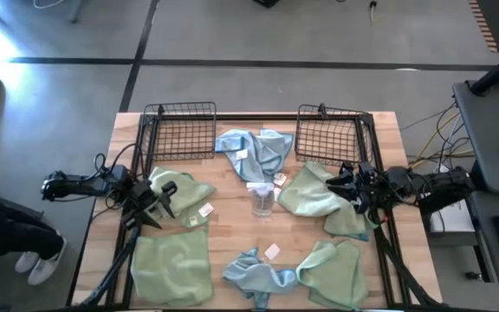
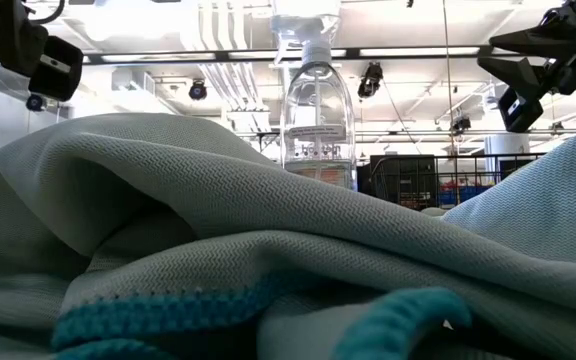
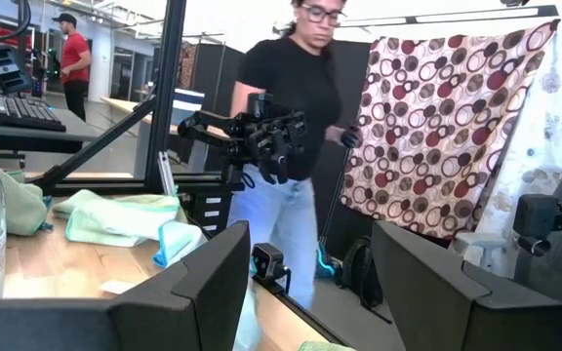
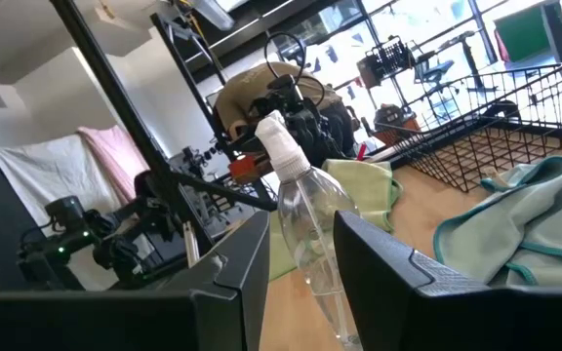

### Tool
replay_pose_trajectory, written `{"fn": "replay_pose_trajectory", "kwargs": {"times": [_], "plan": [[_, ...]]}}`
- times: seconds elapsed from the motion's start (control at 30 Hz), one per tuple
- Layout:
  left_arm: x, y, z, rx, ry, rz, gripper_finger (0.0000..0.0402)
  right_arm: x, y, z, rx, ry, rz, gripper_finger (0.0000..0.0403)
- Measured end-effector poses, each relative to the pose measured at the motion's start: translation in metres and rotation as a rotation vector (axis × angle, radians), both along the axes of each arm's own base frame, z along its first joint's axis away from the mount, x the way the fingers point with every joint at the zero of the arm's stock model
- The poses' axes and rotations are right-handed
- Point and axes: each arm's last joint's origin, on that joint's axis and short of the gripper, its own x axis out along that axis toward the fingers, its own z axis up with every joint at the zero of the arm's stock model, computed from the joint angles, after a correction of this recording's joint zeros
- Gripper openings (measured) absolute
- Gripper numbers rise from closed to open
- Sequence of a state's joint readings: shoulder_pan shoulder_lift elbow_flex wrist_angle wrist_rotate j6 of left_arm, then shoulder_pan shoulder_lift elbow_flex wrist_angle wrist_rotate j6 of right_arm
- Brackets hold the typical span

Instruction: Sort microfiber towel by color & place in baskets

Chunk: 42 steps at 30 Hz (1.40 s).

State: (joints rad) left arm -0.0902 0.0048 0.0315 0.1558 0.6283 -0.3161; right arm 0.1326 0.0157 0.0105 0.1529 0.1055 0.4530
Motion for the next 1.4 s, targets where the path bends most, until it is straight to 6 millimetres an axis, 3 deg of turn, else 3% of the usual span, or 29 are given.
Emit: {"fn": "replay_pose_trajectory", "kwargs": {"times": [1.4], "plan": [[0.0000,0.0000,0.0000,0.000,0.000,0.000,0.0201,0.0000,-0.0016,0.0000,0.060,0.000,-0.046,0.0111]]}}
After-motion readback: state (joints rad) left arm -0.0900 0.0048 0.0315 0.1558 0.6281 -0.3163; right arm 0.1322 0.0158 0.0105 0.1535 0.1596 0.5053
